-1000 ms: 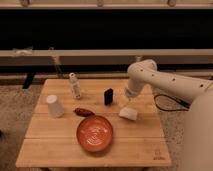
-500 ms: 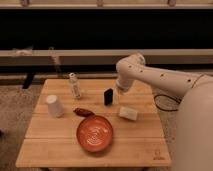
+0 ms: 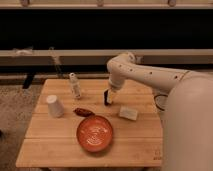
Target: Place the ceramic cup over the eraser
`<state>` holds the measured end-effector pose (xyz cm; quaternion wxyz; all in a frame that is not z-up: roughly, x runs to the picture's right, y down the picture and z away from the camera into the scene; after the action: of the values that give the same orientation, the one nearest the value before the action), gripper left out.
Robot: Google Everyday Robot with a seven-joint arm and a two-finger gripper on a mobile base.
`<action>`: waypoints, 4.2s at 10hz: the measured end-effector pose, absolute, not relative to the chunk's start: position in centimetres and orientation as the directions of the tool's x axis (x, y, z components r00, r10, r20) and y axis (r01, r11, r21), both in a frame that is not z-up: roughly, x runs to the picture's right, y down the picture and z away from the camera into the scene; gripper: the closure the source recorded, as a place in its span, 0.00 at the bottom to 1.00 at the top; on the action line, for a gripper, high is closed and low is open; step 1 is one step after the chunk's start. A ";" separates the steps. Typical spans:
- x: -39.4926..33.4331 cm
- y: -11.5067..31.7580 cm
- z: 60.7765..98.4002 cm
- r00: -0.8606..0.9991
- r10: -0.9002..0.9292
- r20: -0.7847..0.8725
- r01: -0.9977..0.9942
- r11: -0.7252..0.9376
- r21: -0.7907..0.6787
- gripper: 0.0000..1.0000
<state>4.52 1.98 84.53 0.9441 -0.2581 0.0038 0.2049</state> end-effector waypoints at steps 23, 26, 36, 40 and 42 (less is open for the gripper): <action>-6.9 7.7 77.7 0.990 0.104 0.100 -0.032 0.834 -0.550 0.20; -12.0 8.3 77.5 0.992 0.050 0.119 0.025 0.832 -0.555 0.20; -23.0 7.2 78.8 0.985 -0.006 0.174 0.105 0.816 -0.569 0.20; -26.4 6.9 80.0 0.983 -0.007 0.183 0.109 0.826 -0.552 0.20; -27.8 6.6 80.7 0.984 -0.016 0.180 0.113 0.830 -0.546 0.20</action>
<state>-27.76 6.58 80.70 0.9529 -0.2895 -0.0839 -0.0337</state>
